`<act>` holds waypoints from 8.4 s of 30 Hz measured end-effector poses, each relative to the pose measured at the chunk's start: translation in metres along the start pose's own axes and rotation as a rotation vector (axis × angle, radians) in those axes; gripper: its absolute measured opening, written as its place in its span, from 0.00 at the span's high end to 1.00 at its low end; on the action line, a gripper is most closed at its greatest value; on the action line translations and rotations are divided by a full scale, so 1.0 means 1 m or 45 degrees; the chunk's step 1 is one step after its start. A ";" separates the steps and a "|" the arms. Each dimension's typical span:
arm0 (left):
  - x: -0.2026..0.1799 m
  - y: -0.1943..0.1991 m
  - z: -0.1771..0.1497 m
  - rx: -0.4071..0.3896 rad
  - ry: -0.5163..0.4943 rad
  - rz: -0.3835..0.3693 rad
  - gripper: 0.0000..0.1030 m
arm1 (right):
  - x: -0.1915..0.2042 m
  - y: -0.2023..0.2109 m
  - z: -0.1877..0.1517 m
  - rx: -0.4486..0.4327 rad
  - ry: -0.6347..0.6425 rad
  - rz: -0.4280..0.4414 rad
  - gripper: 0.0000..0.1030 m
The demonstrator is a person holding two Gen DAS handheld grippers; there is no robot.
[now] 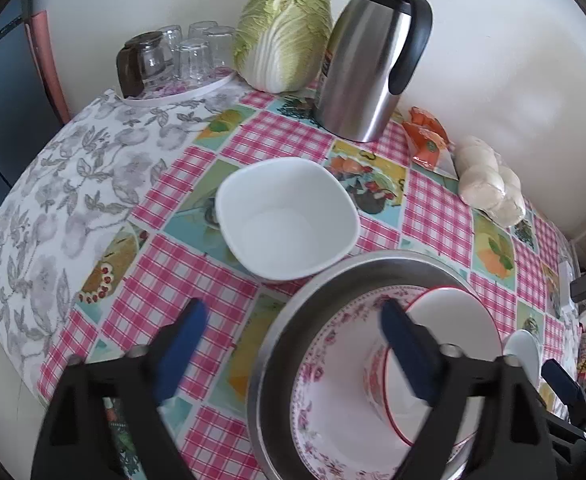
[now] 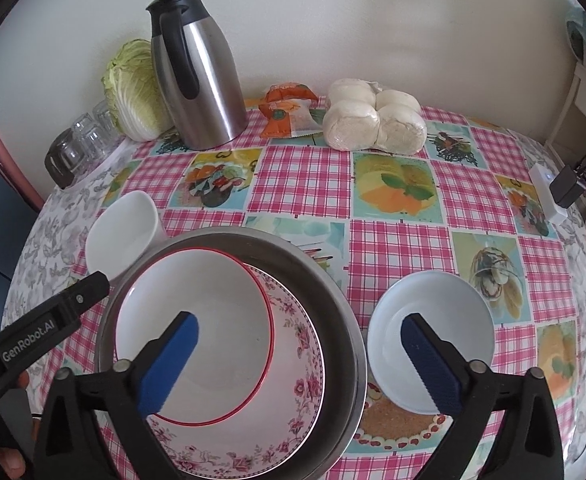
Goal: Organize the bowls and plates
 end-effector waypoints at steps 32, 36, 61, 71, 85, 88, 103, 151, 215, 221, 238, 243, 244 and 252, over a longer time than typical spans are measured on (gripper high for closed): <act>0.074 -0.022 0.041 -0.068 0.359 -0.090 0.03 | 0.040 0.027 0.051 -0.198 -0.093 0.006 0.00; 0.074 -0.038 0.035 -0.001 0.404 -0.191 0.05 | 0.056 0.019 0.056 -0.157 -0.075 0.034 0.02; 0.078 -0.099 0.028 0.186 0.483 -0.267 0.56 | 0.151 -0.095 0.049 0.209 0.086 0.024 0.79; 0.074 -0.107 0.029 0.192 0.484 -0.305 0.72 | 0.150 -0.119 0.049 0.255 0.086 -0.014 0.90; 0.072 -0.108 0.028 0.186 0.445 -0.300 0.83 | 0.158 -0.126 0.043 0.290 0.077 0.006 0.89; 0.077 -0.101 0.030 0.179 0.444 -0.299 0.84 | 0.164 -0.120 0.045 0.273 0.091 0.024 0.89; 0.071 -0.018 0.054 -0.030 0.301 -0.316 0.83 | 0.160 -0.043 0.068 0.101 0.036 0.161 0.88; -0.085 0.060 -0.004 -0.134 -0.380 -0.286 0.82 | -0.011 0.048 -0.001 -0.049 -0.498 0.261 0.85; -0.042 0.031 -0.004 0.014 -0.154 -0.302 0.79 | 0.007 0.027 -0.015 0.054 -0.450 0.370 0.76; -0.040 0.036 0.001 -0.005 -0.116 -0.337 0.79 | 0.002 0.032 -0.009 0.015 -0.455 0.371 0.76; -0.043 0.039 0.002 -0.017 -0.120 -0.345 0.79 | 0.012 0.033 -0.012 0.033 -0.412 0.383 0.76; -0.036 0.034 0.001 -0.010 -0.122 -0.257 0.65 | 0.006 0.035 -0.010 0.016 -0.395 0.319 0.76; -0.035 0.034 0.001 -0.010 -0.114 -0.258 0.59 | 0.004 0.035 -0.010 0.013 -0.395 0.308 0.76; -0.019 0.033 0.008 -0.035 -0.095 -0.153 0.27 | -0.002 0.034 -0.009 0.009 -0.388 0.260 0.48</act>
Point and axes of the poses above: each gripper's, at about its wrist camera, not at the fingertips, and y roughly against the way its jaws point, x to its left, z to its top, the point moved 7 cm from there along -y, roughly the way its jaws point, and after that the axes turned 7 degrees about -x, right-handed, at the moved point
